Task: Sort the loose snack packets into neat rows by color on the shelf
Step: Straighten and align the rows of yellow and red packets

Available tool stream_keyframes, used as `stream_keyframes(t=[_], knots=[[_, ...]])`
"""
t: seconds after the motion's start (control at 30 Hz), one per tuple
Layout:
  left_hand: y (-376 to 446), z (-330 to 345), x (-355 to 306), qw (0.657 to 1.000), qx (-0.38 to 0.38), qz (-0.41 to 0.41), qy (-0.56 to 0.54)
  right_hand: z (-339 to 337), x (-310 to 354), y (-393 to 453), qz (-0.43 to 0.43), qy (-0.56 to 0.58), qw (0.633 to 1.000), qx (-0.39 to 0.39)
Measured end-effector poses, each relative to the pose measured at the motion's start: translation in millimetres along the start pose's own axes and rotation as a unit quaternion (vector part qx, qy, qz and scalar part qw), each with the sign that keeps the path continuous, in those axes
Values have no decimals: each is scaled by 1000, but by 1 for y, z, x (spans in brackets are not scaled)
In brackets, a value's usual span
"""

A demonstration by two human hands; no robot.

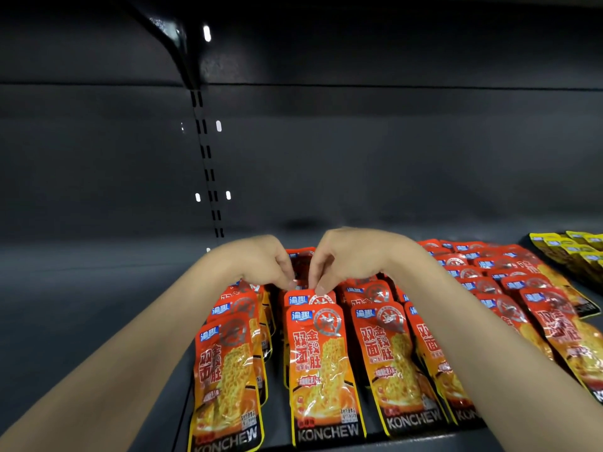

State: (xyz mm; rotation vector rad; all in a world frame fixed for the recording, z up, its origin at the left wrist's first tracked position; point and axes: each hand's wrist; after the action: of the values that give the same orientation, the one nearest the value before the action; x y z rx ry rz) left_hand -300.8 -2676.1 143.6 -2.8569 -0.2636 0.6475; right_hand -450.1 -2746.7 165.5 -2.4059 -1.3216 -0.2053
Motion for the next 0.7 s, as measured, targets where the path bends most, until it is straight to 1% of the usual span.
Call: stream_keyframes(t=[0.1,0.27,0.5,0.6,0.7], knots=[[3,1,-1,999,-28,2,-20,-1,-1,1,-3,2,1000,8],[6,1,2,998,-46,-7,-34,0,-4,4,-3,2,1000,13],[8,2,5,998,-47,-13,-40,0,-4,7,-5,1,1000,10],[5,-4,6,998,-33,-17,-53,-5,-4,9,-5,7,1000,-11],[2,-12,8,998,-35,-13,-44,-14,-2,11,0,7,1000,-26]])
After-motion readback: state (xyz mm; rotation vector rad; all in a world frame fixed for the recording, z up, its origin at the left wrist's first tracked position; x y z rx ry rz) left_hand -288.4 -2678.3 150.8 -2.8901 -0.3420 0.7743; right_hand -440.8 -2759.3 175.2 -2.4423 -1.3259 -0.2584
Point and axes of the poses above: each hand's wrist, its own y-axis towards the middle knuckle, its own z-axis out of the palm, x = y × z, and after that the axes turned 3 degrees about z, right-handed
